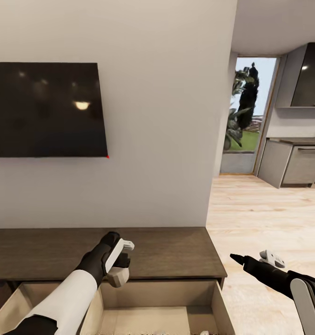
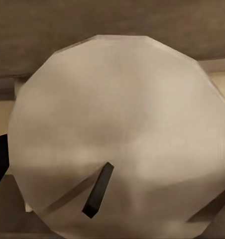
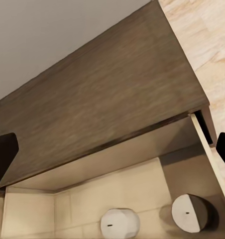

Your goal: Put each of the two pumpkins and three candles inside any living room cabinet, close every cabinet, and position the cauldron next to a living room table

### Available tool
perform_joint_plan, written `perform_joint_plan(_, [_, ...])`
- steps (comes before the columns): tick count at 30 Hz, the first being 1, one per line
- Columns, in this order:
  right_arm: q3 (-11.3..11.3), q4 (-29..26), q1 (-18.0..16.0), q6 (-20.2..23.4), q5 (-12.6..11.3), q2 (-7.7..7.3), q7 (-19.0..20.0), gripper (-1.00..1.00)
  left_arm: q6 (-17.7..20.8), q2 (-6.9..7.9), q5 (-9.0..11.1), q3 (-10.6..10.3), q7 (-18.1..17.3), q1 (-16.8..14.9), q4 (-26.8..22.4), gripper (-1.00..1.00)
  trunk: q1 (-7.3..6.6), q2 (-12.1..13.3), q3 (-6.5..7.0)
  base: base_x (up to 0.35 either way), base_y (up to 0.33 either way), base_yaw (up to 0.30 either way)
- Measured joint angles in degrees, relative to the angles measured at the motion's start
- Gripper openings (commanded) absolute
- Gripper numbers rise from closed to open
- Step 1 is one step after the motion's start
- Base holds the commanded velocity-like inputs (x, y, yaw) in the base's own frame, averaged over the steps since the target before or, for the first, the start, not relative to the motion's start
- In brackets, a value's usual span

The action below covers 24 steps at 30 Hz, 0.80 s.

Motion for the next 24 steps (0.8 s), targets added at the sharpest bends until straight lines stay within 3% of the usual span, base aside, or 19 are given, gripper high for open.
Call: perform_joint_plan(24, [0.09, 0.00, 0.00, -0.09, 0.01, 0.00, -0.05, 1.00, 0.00, -0.09, -0.16, -0.02, 0.13, 0.00, 0.01, -1.00, 5.27, -9.63, -4.31, 0.000, 0.000, 0.000])
